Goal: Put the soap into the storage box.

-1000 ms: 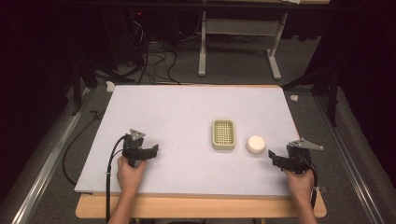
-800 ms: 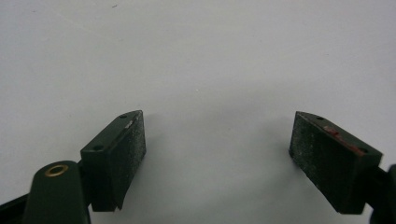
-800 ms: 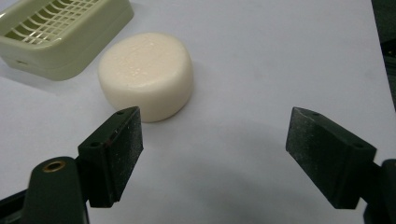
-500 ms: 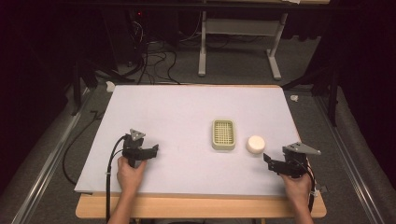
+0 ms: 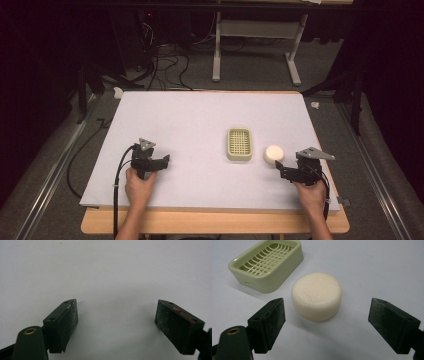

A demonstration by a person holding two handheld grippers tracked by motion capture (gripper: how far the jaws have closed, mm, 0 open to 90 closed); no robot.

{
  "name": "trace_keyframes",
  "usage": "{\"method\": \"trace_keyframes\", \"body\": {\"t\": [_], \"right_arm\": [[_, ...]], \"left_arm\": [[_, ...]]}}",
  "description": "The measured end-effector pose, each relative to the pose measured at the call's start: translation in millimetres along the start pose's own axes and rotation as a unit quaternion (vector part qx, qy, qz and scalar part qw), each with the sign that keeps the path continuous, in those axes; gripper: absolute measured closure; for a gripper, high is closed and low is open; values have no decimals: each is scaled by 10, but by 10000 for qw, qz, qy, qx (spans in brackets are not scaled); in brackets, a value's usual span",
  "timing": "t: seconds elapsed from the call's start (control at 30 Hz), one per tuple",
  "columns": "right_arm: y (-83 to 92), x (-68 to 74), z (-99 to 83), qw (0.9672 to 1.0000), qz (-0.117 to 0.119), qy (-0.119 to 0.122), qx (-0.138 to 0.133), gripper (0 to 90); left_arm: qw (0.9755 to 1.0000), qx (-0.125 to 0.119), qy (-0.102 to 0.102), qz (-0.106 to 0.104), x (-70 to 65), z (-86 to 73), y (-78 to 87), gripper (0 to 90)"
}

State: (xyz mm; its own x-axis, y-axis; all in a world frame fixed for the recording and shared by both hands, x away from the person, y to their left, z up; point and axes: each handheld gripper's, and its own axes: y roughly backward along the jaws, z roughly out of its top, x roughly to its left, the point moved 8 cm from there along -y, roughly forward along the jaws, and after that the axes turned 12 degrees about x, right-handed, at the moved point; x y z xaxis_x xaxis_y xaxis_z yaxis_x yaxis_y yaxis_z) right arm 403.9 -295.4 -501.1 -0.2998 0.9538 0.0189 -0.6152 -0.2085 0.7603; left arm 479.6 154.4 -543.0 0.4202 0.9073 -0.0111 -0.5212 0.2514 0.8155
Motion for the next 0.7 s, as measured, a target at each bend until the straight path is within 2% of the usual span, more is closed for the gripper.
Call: {"method": "trace_keyframes", "body": {"t": [0.33, 0.47, 0.7], "right_arm": [[-192, 38, 104, 9998, 17, 48, 176, 139], [-293, 58, 149, 9994, -53, 148, 303, 134], [-390, 72, 199, 9990, -95, 149, 405, 133]], "left_arm": [[10000, 1, -1, 2, 0, 0, 0, 189], [10000, -4, 9, -3, 0, 1, -1, 189], [10000, -4, 8, -4, 0, 1, -1, 190]]}}
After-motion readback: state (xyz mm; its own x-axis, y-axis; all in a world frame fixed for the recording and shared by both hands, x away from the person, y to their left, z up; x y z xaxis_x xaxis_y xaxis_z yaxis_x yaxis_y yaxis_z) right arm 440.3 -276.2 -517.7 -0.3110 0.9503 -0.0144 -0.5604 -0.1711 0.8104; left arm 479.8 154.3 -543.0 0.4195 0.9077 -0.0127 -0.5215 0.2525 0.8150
